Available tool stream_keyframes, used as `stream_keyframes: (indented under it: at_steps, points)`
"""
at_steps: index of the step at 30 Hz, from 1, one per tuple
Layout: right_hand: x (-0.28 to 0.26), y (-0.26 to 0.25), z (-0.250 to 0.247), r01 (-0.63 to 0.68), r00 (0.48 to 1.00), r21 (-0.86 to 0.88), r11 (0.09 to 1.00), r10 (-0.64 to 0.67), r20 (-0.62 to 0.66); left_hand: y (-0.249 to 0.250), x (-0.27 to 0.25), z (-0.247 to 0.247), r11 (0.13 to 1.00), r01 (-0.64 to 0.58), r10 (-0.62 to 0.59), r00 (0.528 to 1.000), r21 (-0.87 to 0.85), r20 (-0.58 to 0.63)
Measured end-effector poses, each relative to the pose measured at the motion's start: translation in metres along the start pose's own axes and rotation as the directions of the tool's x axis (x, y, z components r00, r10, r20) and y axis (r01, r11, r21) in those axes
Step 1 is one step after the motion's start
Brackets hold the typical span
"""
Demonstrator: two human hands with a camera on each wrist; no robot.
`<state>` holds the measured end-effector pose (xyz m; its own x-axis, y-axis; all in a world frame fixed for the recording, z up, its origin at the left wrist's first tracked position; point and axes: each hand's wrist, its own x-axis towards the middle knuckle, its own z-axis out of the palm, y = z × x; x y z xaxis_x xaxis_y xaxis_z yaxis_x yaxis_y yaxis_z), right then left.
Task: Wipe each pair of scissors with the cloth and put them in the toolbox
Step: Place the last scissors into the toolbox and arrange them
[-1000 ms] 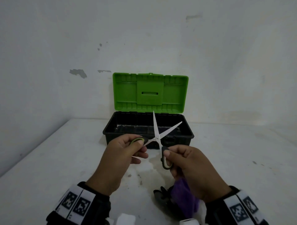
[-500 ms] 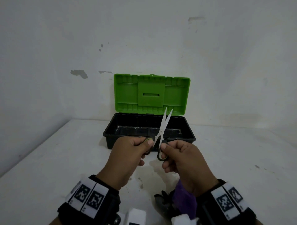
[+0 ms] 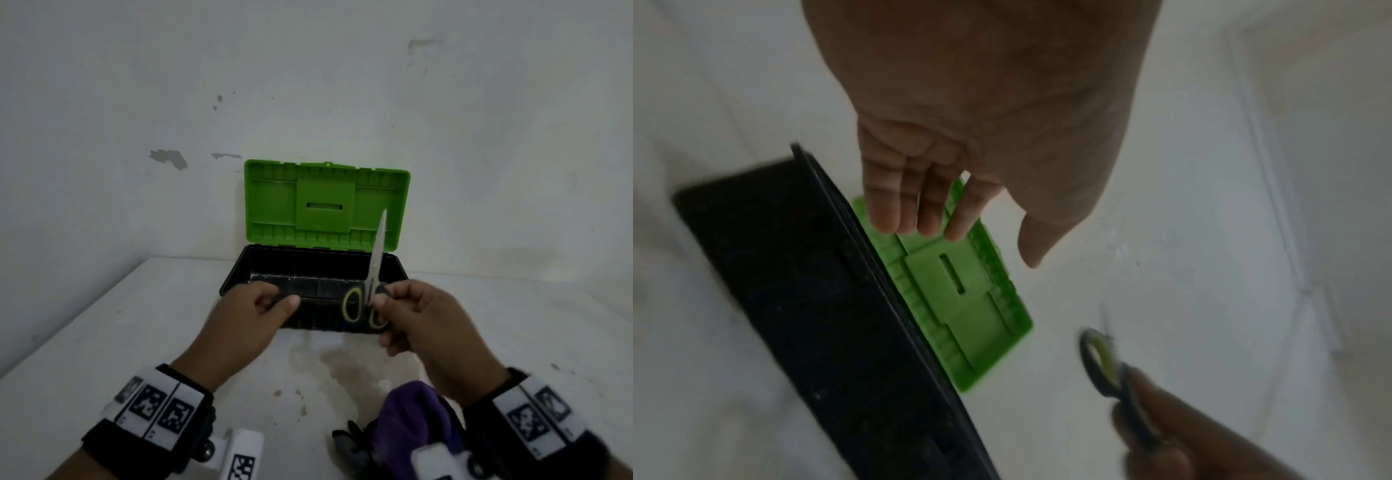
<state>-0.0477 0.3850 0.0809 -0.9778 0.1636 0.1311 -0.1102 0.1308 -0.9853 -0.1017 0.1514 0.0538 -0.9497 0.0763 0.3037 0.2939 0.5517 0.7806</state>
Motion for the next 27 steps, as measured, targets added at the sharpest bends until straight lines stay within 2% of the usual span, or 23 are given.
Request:
stream_keyframes:
  at_steps: [3,6,9,10,13,16,21,27]
  points:
    - [0.031,-0.017,-0.025,-0.002,0.999,-0.16,0.987,-0.005,-0.041,-0.034,0.033,-0.011,0.974,0.023,-0.013,0.999,0.226,-0.046]
    - [0.072,-0.023,-0.041,-0.058,0.997,-0.277,0.959,0.04,-0.07,-0.058,0.062,-0.01,0.949,0.012,0.001,0.999,0.315,-0.041]
    - [0.11,-0.016,-0.046,-0.139,0.99,-0.418,0.898,0.12,-0.072,-0.073,0.086,-0.003,0.941,0.023,-0.019,1.0,0.337,-0.016]
    - [0.121,-0.013,-0.046,-0.161,0.987,-0.463,0.872,0.149,-0.062,-0.079,0.094,0.0,0.935,0.054,-0.064,0.998,0.352,0.018]
    - [0.147,0.0,-0.039,-0.218,0.969,-0.557,0.801,0.244,-0.029,-0.101,0.112,0.014,0.915,0.057,-0.103,0.99,0.399,0.094]
    - [0.168,0.014,-0.031,-0.239,0.947,-0.661,0.712,0.322,0.005,-0.101,0.117,0.022,0.896,0.12,-0.178,0.979,0.428,0.099]
    - [0.194,0.033,-0.022,-0.311,0.885,-0.735,0.603,0.466,0.008,-0.106,0.118,0.024,0.883,0.139,-0.214,0.969,0.448,0.123]
    - [0.214,0.062,-0.011,-0.338,0.841,-0.768,0.544,0.542,0.014,-0.112,0.119,0.025,0.876,0.127,-0.204,0.972,0.466,0.118]
